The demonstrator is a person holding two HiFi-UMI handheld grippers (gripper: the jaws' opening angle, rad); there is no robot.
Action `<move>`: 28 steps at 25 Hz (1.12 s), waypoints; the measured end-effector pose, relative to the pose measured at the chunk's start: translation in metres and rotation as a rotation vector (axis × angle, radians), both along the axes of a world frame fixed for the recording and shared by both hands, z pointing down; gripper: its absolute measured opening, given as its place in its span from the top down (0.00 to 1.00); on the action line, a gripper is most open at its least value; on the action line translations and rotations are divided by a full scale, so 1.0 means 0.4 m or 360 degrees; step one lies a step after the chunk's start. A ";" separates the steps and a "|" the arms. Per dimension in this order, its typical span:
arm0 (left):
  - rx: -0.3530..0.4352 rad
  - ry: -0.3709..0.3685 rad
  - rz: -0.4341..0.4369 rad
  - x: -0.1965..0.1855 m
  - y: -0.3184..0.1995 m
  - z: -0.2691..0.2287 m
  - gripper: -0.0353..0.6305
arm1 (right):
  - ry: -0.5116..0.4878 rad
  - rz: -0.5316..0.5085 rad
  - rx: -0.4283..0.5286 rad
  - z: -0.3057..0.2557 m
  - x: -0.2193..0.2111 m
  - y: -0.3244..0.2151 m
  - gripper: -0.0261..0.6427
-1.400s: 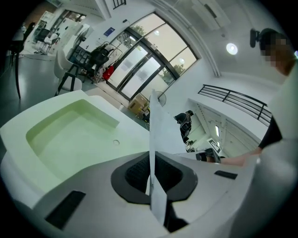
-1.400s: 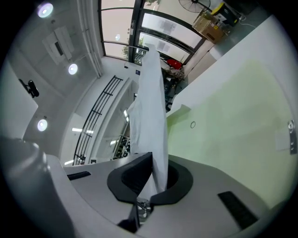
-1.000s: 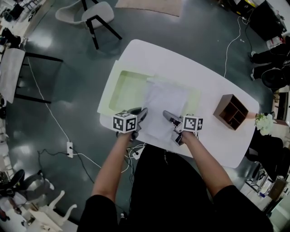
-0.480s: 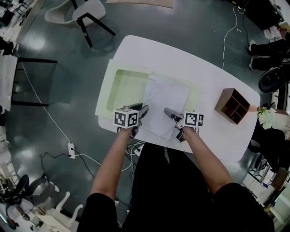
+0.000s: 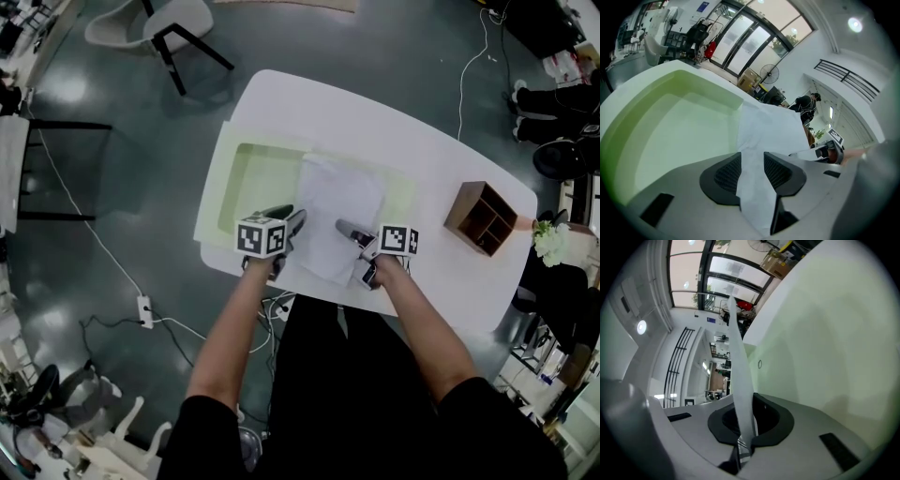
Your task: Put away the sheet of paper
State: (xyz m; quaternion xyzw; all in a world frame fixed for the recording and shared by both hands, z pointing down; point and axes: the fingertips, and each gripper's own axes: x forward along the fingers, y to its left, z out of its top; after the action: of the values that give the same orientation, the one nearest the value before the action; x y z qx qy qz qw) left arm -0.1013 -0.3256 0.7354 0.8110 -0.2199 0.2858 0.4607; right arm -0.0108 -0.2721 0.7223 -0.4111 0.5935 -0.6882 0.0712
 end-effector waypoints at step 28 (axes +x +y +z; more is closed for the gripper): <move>0.0004 0.0021 -0.0011 0.003 -0.002 0.002 0.72 | -0.0079 0.0088 -0.0150 0.033 -0.023 -0.086 0.96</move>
State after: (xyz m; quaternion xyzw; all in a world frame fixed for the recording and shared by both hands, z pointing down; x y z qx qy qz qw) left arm -0.1001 -0.3264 0.7364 0.8127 -0.2200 0.2785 0.4621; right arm -0.0201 -0.3065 0.7353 -0.4130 0.5468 -0.7232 0.0855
